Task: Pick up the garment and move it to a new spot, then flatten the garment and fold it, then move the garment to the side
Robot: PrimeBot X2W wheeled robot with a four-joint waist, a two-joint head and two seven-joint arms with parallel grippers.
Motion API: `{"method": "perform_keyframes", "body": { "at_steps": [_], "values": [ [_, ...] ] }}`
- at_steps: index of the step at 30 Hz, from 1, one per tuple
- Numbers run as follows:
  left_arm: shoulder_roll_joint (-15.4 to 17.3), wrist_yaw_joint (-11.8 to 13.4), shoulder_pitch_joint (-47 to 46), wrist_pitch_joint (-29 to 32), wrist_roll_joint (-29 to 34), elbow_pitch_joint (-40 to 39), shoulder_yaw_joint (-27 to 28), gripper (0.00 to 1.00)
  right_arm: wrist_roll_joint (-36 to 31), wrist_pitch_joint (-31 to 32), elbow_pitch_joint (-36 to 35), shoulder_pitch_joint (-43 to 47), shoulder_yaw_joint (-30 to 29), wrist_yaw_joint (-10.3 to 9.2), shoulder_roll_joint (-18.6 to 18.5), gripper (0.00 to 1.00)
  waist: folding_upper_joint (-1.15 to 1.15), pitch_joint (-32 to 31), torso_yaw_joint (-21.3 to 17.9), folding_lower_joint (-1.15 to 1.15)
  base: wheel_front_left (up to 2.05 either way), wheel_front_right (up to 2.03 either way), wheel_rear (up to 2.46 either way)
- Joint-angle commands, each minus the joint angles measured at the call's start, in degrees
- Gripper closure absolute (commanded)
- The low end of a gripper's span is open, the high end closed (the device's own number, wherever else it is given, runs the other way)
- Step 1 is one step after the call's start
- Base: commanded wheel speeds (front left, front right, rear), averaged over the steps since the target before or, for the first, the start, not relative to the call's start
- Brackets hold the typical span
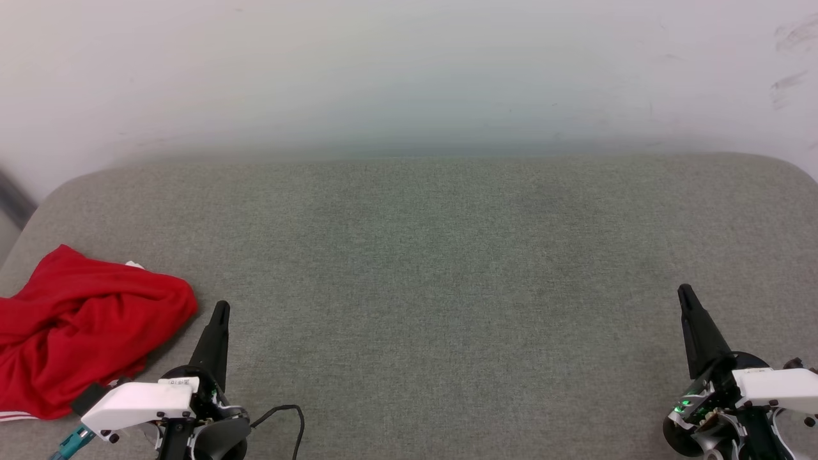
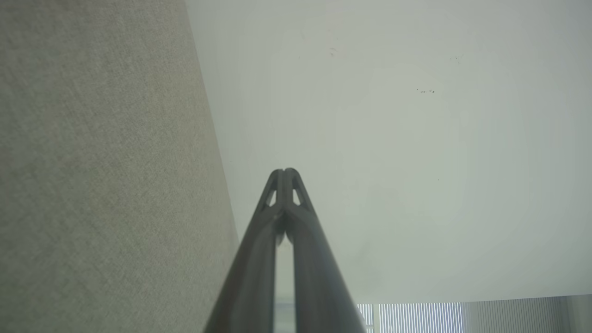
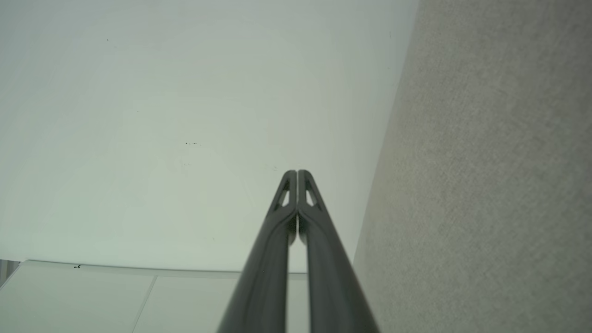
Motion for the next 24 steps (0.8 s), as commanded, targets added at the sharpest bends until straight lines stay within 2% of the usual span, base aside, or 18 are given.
{"method": "perform_keyframes", "body": {
  "at_steps": [1,24],
  "values": [
    [-0.06,-0.18,-0.31,0.07,0.04,-0.05,0.07,1.00,0.23,-0.01,0.05,-0.61,0.04,-0.02,0.17,1.00,0.00,0.00,0.00,0.00,0.00,0.00,0.00],
    [-0.06,-0.18,-0.31,0.07,0.04,-0.05,0.08,1.00,0.23,-0.01,0.05,-0.61,0.04,-0.02,0.17,1.00,0.00,0.00,0.00,0.00,0.00,0.00,0.00]
  ]
}}
